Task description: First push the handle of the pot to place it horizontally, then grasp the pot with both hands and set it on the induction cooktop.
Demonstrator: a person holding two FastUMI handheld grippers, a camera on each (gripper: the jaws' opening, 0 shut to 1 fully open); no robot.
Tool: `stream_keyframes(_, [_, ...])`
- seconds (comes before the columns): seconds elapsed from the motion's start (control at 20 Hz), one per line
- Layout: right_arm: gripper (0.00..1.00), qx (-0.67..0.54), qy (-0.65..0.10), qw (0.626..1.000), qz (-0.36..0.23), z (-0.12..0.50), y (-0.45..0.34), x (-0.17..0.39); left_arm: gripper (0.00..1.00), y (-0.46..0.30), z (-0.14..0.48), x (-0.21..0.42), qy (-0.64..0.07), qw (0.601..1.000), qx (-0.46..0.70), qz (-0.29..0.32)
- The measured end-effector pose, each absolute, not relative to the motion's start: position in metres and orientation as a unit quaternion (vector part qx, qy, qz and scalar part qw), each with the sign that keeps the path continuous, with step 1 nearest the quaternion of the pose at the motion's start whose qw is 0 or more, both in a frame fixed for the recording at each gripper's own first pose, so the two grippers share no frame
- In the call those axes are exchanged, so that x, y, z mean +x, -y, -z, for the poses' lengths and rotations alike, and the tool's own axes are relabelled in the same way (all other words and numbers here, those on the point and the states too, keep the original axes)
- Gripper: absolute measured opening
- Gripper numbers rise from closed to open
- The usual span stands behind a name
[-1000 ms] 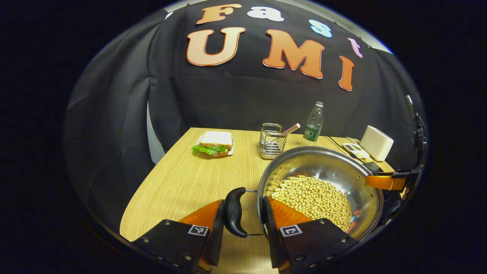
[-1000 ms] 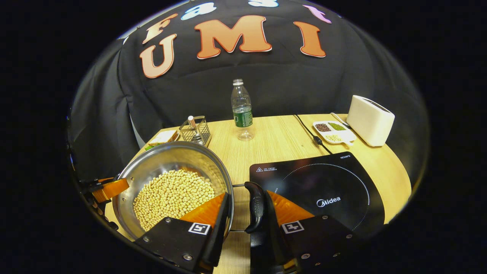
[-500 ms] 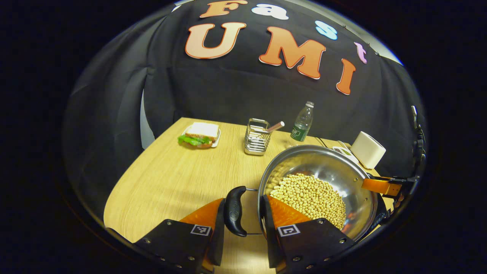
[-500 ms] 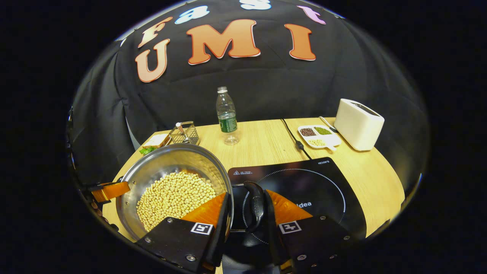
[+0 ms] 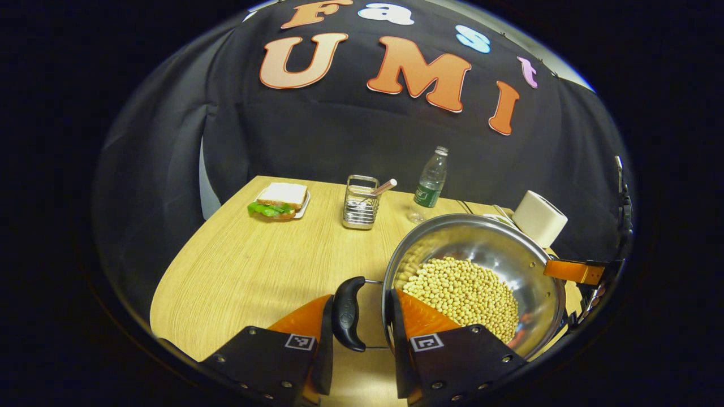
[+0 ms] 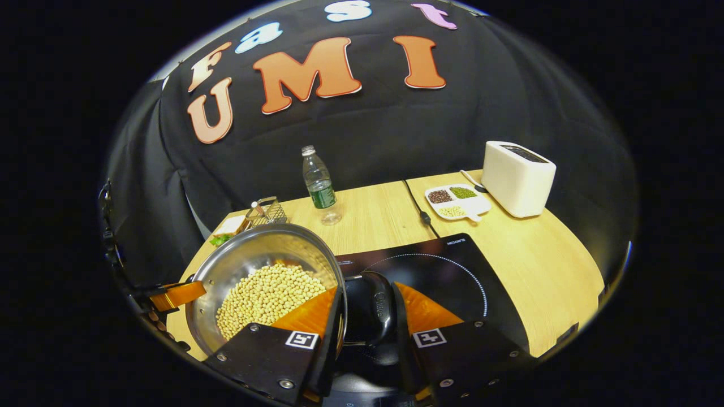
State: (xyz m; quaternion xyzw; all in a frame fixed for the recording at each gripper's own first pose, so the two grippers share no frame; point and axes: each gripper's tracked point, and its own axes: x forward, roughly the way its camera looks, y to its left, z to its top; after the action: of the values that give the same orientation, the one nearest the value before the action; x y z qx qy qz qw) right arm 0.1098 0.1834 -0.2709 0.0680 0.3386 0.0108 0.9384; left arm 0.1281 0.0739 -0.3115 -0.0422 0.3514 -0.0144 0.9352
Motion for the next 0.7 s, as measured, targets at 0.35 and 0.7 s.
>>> stream_keyframes(0.35, [0.47, 0.089, -0.334, 0.938, 0.025, 0.265, -0.115, 0.101, 0.45, -0.004, 0.309, 0.14, -0.356, 0.933, -0.024, 0.051])
stream_keyframes(0.7, [0.46, 0.108, -0.335, 0.934, 0.059, 0.263, -0.049, 0.087, 0.46, 0.066, 0.31, 0.147, -0.363, 0.928, -0.006, 0.089])
